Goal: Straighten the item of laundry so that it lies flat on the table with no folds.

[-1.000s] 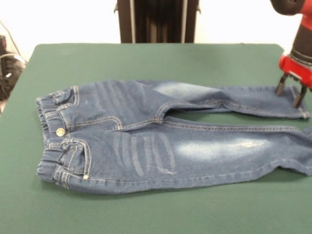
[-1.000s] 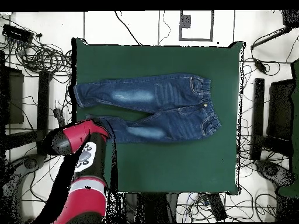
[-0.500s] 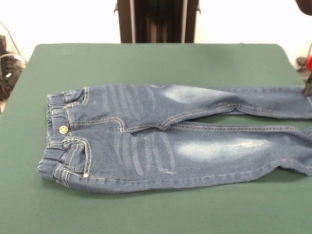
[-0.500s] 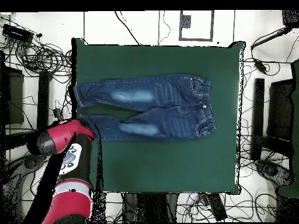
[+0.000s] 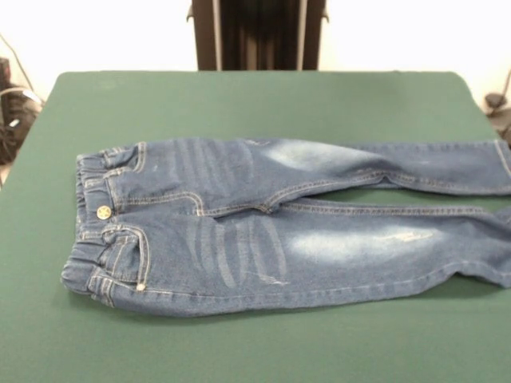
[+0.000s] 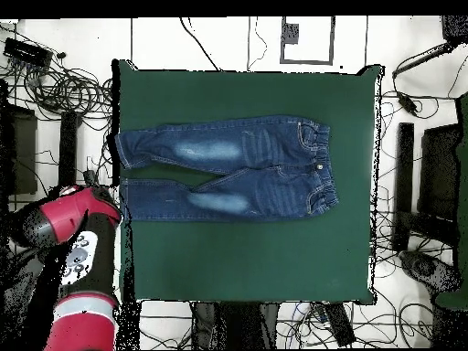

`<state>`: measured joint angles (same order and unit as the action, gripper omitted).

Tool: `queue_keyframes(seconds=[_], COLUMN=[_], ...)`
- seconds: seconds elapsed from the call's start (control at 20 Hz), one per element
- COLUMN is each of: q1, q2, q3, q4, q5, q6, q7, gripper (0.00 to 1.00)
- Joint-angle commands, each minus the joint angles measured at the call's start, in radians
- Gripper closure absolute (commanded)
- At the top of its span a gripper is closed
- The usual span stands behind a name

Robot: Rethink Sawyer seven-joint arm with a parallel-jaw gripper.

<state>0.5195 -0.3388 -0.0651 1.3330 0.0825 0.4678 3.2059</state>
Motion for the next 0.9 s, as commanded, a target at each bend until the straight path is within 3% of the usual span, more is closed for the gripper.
queue_keyframes(seconds=[0.05, 0.4, 0.9], q1=[-0.031, -0.075, -0.259], q2=[-0.099, -0.198, -0.133], q3=[0.02, -0.004, 0.085], q4=[0.013, -0.024, -0.001], q5=[0.016, -0.04, -0.096], q6=[0.202, 0.321, 0.23], q7=[-0.004, -0.083, -0.203], gripper=[0.0, 0.0, 0.0])
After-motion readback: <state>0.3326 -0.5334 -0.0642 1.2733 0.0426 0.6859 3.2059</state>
